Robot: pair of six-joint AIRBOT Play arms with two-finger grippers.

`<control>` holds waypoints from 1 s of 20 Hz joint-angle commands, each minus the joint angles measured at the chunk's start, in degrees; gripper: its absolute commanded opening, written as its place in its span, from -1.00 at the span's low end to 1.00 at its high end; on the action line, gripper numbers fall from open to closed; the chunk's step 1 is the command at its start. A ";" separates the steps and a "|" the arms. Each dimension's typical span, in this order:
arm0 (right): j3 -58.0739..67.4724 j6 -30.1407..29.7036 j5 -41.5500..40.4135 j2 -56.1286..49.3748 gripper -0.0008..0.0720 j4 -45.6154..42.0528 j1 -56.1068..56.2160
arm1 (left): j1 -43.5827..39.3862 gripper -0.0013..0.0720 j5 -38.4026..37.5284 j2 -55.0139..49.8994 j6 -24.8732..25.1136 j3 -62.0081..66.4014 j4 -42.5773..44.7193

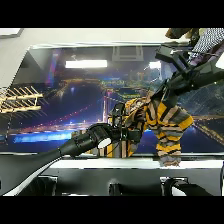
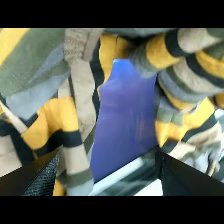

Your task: Fold the clothes and pants, and hang the long-sleeved shirts on hangers.

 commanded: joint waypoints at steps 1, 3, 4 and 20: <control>0.00 -0.04 0.09 -0.04 -0.91 -0.70 0.00 | 0.39 1.00 7.58 -0.87 -3.87 0.07 3.08; 0.00 -0.07 0.07 -0.04 -0.91 -0.72 0.00 | 0.96 0.99 5.49 -0.96 -3.98 0.70 7.30; 0.00 -0.04 0.04 -0.04 -0.91 -0.72 0.00 | 0.94 0.99 2.64 -1.05 -5.73 1.18 11.28; 0.00 -0.04 -2.93 -0.04 -0.91 -0.76 0.00 | -0.59 0.97 -2.78 -4.26 -41.27 6.45 40.57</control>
